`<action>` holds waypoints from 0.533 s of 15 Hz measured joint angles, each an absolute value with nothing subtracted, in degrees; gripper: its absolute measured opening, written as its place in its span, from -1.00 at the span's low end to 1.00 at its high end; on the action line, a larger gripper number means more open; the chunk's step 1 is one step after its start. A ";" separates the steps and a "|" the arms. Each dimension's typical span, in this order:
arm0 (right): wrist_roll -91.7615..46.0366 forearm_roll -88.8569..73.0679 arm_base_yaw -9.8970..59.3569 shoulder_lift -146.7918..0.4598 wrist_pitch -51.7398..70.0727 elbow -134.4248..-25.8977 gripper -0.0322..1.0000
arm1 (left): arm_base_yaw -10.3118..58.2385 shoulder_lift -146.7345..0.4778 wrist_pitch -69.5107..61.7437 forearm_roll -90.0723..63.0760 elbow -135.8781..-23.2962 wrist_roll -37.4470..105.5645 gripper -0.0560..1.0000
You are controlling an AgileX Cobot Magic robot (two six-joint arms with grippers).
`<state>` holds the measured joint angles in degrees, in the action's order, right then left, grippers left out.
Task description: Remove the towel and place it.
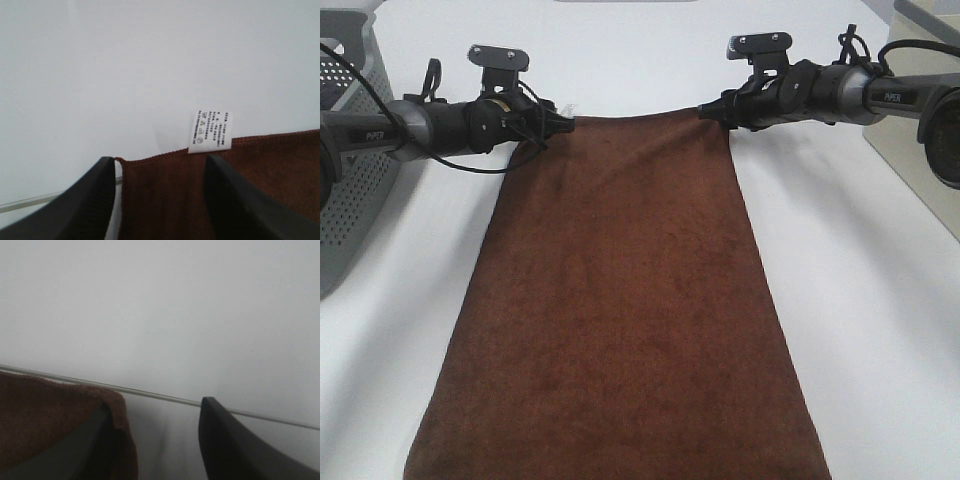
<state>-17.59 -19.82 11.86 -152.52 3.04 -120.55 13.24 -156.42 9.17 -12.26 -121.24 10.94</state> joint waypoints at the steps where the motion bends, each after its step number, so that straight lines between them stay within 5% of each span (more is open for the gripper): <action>1: -17.59 -19.88 11.86 -152.52 3.04 -120.55 0.00 | 13.18 -156.42 9.34 -12.26 -121.24 10.94 0.05; 8: -17.42 -23.03 11.86 -154.76 0.00 -120.72 0.25 | 13.18 -156.42 9.91 -12.26 -121.24 10.89 0.05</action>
